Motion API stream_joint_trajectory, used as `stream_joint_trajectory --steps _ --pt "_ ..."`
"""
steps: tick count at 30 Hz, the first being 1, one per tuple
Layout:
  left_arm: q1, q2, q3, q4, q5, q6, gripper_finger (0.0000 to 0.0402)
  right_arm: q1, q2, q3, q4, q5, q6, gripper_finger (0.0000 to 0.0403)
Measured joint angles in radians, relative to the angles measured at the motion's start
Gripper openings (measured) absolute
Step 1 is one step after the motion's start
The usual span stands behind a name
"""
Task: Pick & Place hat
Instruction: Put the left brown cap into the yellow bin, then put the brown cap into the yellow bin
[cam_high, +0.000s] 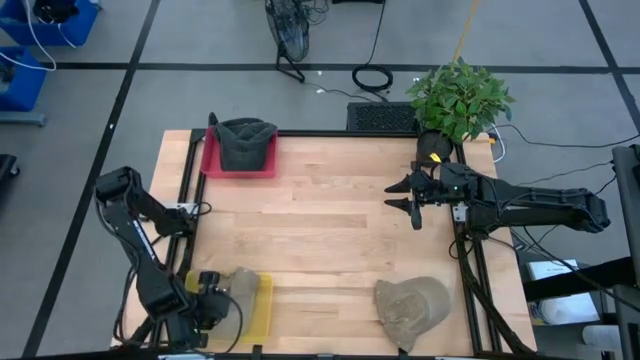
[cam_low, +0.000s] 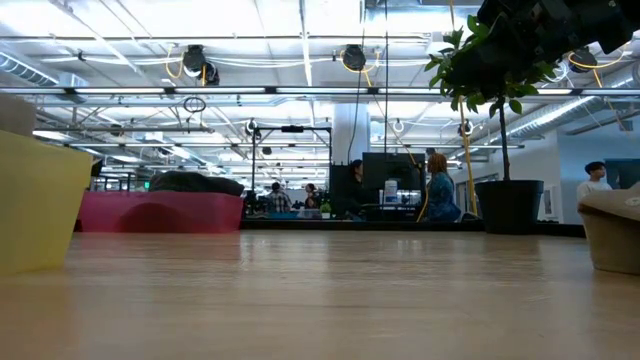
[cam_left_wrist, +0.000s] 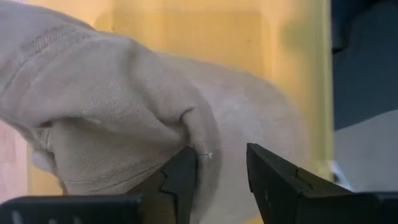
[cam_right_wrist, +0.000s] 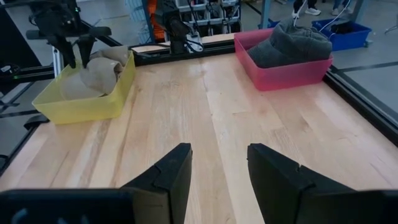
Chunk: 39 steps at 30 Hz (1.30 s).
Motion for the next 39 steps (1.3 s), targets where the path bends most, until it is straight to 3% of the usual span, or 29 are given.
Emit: stream_joint_trajectory --steps 6,15,31,35,39 --pt "0.02 -0.066 0.049 0.0 -0.009 0.022 0.0147 0.0 0.0 0.0 0.0 0.0 0.013 0.0141" --pt "0.112 -0.111 0.121 0.011 -0.39 0.169 0.0147 0.0 0.0 0.0 -0.003 0.0 0.027 0.0141" --pt "0.432 -0.11 0.122 0.047 -0.375 0.307 0.0147 0.0 0.0 0.0 -0.024 -0.004 0.037 0.0141" --pt "0.515 -0.11 0.122 0.125 -0.377 0.373 0.0147 0.0 0.0 0.0 -0.025 -0.004 0.037 0.0141" --pt "0.592 -0.11 0.111 0.303 -0.367 0.552 0.0147 0.0 0.0 0.0 -0.027 -0.004 0.037 0.0141"
